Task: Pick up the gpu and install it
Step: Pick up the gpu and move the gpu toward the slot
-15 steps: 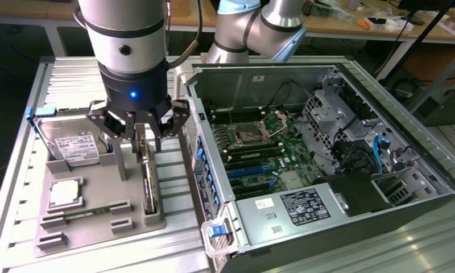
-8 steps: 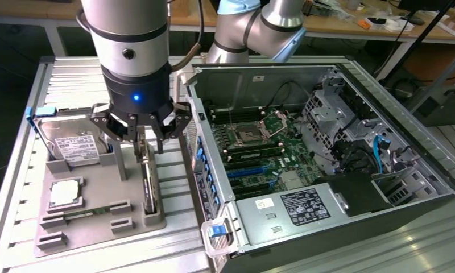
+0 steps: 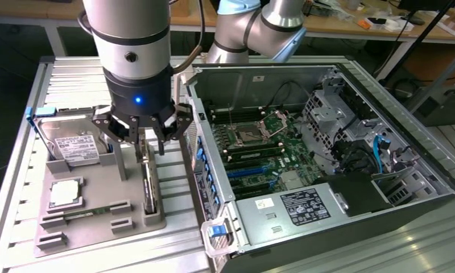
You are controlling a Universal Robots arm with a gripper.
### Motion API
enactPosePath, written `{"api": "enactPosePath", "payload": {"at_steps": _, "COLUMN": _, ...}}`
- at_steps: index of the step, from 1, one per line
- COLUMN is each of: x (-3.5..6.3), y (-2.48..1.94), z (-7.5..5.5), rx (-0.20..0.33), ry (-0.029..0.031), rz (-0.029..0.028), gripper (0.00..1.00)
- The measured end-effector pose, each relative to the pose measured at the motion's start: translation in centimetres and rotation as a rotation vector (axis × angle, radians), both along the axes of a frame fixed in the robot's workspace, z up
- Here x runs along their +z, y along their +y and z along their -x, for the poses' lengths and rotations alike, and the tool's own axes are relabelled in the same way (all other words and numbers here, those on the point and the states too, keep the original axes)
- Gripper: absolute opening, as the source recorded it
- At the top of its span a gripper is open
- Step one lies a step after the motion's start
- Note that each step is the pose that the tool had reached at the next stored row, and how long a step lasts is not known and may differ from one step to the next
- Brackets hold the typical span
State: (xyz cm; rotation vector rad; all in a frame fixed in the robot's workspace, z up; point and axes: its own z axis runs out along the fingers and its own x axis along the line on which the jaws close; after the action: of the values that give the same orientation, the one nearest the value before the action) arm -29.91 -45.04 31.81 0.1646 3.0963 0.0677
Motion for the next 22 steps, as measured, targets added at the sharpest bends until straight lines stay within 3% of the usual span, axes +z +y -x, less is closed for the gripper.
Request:
{"api": "enactPosePath", "payload": {"at_steps": 10, "x": -0.14, "y": -0.01, "z": 0.00, "rx": 0.000, "ry": -0.0001, "rz": -0.0001, "gripper": 0.42}}
{"api": "enactPosePath", "payload": {"at_steps": 22, "x": -1.02, "y": -0.49, "z": 0.00, "rx": 0.000, "ry": -0.0007, "rz": -0.0001, "gripper": 0.42}}
